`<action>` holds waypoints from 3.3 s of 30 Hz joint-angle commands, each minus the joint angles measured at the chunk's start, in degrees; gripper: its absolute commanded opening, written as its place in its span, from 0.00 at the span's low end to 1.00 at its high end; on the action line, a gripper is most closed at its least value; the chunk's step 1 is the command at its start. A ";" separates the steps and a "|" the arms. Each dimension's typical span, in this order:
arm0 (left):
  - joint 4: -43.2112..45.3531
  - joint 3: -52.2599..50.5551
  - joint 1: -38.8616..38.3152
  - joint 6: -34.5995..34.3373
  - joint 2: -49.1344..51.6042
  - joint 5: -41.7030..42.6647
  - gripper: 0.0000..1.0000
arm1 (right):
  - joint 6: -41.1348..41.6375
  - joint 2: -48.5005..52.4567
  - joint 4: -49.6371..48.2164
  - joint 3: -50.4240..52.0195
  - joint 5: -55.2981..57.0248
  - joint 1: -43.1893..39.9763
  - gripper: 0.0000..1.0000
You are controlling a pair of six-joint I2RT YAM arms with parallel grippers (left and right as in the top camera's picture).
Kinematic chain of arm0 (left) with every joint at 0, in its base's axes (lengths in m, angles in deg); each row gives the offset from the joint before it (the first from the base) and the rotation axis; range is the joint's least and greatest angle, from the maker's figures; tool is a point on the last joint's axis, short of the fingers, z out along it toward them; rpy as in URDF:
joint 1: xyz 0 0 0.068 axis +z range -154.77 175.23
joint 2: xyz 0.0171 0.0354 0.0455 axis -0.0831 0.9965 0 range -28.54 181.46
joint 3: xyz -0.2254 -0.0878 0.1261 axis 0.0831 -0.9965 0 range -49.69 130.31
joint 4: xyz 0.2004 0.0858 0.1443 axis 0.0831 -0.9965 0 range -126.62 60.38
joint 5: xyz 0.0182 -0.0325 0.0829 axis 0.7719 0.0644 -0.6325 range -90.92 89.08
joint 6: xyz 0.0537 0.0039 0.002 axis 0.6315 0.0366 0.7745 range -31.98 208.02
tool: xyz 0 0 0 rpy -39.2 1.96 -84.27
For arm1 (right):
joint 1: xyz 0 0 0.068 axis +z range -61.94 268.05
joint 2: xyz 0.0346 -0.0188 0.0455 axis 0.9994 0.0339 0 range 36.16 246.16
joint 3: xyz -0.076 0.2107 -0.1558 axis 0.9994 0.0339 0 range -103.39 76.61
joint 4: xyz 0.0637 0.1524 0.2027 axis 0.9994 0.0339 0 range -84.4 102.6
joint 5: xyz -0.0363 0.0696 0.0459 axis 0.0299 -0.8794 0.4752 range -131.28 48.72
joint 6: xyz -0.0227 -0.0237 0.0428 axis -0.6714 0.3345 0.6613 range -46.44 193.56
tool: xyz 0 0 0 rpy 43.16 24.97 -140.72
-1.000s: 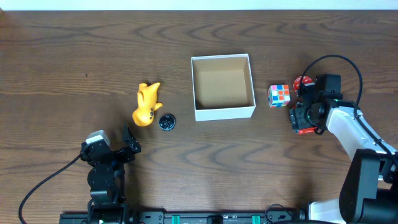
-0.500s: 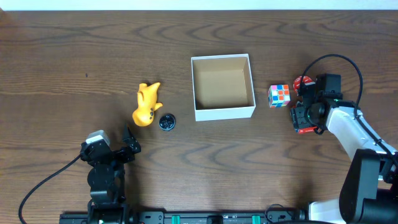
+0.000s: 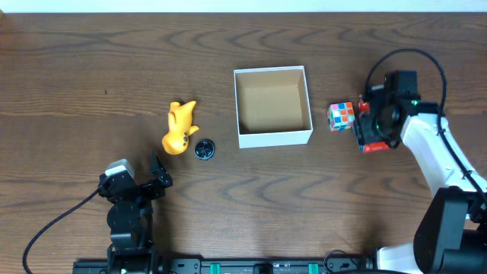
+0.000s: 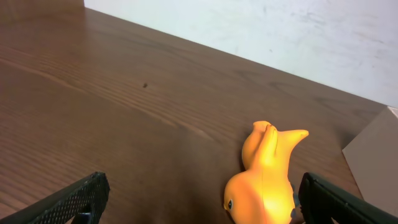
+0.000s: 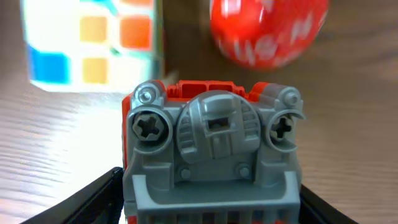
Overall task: Pack container
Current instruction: 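Lift the toy robot and carry it over the white box, then lower the toy robot into the box with the right gripper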
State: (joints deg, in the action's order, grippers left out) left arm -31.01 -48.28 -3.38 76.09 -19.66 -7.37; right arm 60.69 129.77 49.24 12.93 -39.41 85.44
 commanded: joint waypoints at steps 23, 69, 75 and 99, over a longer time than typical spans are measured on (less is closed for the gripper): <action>-2.08 -1.18 -0.09 0.74 -0.42 -1.73 0.98 | 18.75 0.37 -11.39 -17.14 -6.88 23.19 0.34; -2.08 -1.18 -0.09 0.74 -0.42 -1.73 0.98 | 31.74 9.64 -2.40 -17.14 6.51 36.04 0.24; -2.08 -1.18 -0.09 0.74 -0.42 -1.73 0.98 | 33.66 9.64 0.31 -17.14 6.08 36.06 0.23; -2.08 -1.18 -0.09 0.74 -0.42 -1.73 0.98 | 29.99 9.27 -4.07 -17.14 17.90 34.97 0.24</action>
State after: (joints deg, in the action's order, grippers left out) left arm -31.01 -48.28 -3.38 76.09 -19.66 -7.37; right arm 91.53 139.69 45.41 -2.96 -24.68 120.83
